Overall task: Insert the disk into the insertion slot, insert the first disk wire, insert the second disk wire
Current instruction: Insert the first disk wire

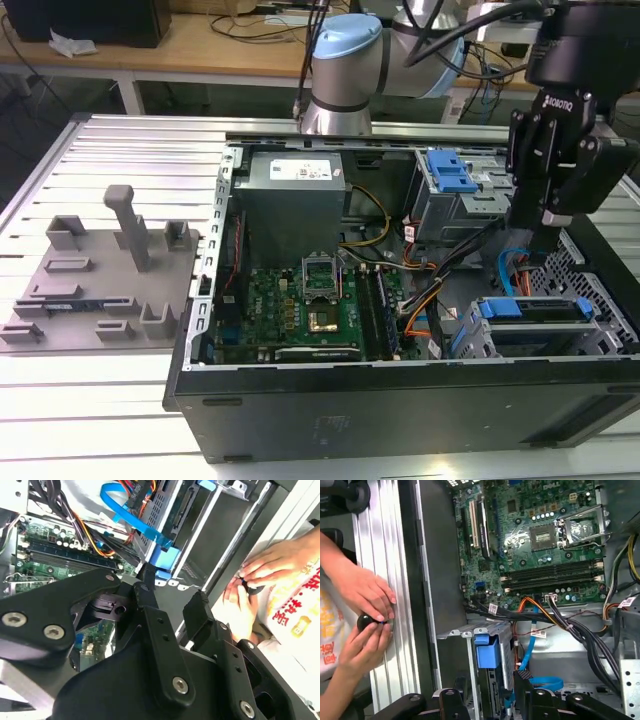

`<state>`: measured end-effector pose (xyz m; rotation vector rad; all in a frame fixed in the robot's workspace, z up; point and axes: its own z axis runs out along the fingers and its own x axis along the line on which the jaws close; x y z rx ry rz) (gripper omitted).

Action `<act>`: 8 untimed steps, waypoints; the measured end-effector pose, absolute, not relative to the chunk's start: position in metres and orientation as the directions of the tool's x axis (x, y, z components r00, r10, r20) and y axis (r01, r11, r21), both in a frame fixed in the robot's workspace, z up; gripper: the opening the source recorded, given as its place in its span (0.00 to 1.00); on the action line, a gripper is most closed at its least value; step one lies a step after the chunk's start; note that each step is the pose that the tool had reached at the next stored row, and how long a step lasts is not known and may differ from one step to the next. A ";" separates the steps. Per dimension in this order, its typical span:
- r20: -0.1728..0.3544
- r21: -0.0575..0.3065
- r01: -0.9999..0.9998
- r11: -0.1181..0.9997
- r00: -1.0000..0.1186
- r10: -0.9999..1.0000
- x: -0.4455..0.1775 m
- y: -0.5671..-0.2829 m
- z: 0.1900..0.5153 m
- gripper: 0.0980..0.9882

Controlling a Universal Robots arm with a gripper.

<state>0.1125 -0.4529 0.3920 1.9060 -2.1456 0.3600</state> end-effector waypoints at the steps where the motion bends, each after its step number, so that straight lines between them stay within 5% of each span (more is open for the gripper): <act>1: 0.352 -0.020 -0.993 0.115 -0.115 -0.929 0.114 -0.447 0.391 0.45; 8: 0.356 -0.021 -0.992 0.122 -0.121 -0.927 0.134 -0.437 0.387 0.45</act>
